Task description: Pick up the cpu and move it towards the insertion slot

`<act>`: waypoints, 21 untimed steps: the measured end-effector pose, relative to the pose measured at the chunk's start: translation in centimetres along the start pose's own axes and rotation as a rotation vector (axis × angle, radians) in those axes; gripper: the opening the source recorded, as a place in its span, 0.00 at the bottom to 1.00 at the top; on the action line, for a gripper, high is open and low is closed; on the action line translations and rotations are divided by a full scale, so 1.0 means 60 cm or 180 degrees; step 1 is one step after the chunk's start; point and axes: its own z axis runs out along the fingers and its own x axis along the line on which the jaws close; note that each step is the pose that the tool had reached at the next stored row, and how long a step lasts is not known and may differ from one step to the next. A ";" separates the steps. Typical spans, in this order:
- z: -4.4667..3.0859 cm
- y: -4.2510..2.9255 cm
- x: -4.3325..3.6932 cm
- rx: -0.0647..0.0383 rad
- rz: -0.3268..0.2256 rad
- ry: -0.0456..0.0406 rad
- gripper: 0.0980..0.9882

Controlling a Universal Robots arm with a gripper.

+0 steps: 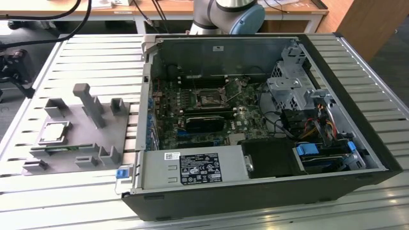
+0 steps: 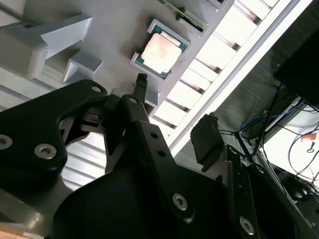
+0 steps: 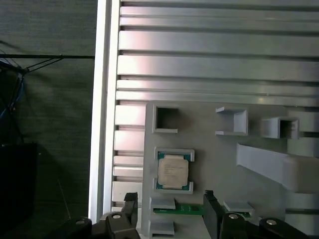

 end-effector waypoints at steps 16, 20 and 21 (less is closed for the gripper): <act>0.041 -0.001 -0.001 -0.0005 0.0255 -0.0007 0.74; 0.050 -0.002 -0.002 -0.0004 0.0255 -0.0005 0.74; 0.051 -0.002 -0.002 -0.0002 0.0255 -0.0005 0.74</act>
